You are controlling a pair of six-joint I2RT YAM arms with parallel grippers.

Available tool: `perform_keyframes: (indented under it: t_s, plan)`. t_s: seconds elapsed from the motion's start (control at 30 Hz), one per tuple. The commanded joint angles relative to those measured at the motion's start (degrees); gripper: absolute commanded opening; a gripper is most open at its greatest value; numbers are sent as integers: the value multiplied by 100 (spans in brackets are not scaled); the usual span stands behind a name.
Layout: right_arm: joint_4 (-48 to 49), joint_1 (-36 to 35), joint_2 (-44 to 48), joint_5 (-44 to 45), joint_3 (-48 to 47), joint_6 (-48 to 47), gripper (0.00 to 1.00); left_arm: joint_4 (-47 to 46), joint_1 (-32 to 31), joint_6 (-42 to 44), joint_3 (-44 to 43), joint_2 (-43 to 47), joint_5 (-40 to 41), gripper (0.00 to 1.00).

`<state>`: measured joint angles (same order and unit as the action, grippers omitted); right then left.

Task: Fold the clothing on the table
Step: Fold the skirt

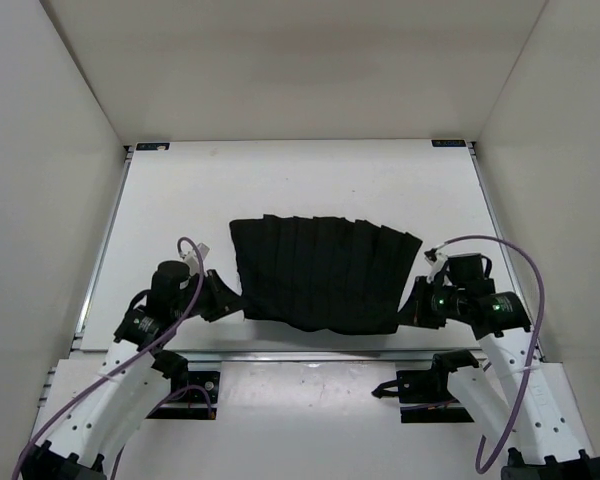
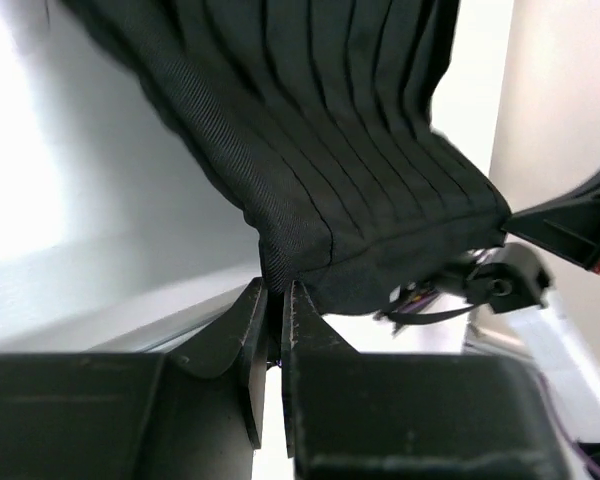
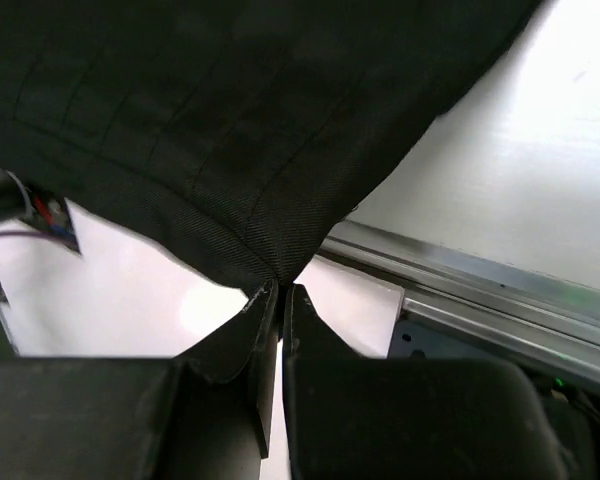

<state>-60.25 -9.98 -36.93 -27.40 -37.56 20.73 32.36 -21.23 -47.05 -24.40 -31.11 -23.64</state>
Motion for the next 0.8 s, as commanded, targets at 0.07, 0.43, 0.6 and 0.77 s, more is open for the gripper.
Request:
perform_keyframes:
  t_s: [0.07,0.43,0.6,0.77]
  plan:
    - [-287,93,-534,331,-1454,-236,0,-273,575,187,-1039,-727,-361,0]
    - [2760,1797,-3185,-546,-1455,-193,0,-2619,796,302,-2655,-4714,61,0]
    - [3993,1964,-5093,-810,-2483,580,34,-3165,1050,4,-4159,-6739,-367,53]
    - [4478,1965,-5326,-664,-2600,889,78,-3817,1323,-464,-4548,-7173,-924,65]
